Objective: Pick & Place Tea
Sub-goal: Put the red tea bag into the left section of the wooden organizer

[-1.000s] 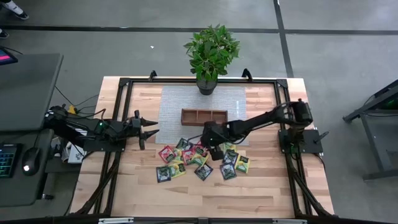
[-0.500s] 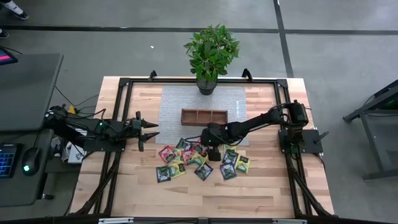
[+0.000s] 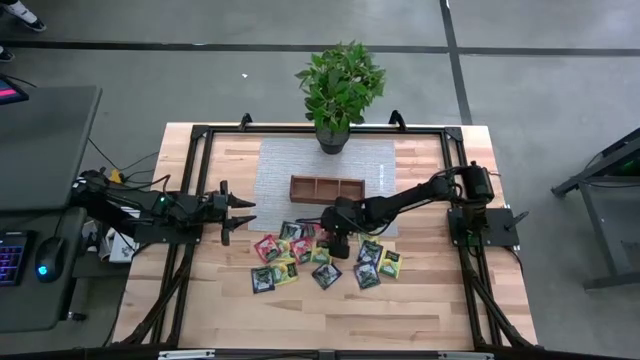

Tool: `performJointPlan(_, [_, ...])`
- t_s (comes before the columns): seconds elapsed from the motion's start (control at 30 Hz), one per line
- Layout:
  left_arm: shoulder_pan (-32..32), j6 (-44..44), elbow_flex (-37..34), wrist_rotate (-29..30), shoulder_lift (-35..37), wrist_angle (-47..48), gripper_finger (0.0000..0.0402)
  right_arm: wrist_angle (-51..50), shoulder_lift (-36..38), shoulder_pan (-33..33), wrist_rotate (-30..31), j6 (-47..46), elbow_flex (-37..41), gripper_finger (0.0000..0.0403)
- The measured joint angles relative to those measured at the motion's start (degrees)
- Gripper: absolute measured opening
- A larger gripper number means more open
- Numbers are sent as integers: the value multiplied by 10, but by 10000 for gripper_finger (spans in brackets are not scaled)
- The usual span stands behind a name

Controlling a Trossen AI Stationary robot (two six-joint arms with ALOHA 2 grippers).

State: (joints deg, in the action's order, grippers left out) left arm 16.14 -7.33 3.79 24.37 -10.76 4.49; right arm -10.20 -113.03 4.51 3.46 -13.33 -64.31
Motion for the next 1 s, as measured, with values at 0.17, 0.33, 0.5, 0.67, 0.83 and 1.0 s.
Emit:
performJointPlan(0.17, [0, 0, 0, 0, 0, 0, 170, 22, 1, 0, -2, -25, 1, 100])
performJointPlan(0.33, [0, 0, 0, 0, 0, 0, 170, 37, 1, 1, -22, -49, 1, 30])
performJointPlan(0.5, [0, 0, 0, 0, 0, 0, 170, 42, 1, 0, -32, -48, 1, 12])
performJointPlan(0.67, [0, 0, 0, 0, 0, 0, 170, 46, 1, 0, -39, -3, 0, 50])
performJointPlan(0.83, [0, 0, 0, 0, 0, 0, 170, 46, 0, 0, -49, 90, -33, 94])
performJointPlan(1.0, [0, 0, 0, 0, 0, 0, 170, 49, 0, -4, -17, 154, -79, 156])
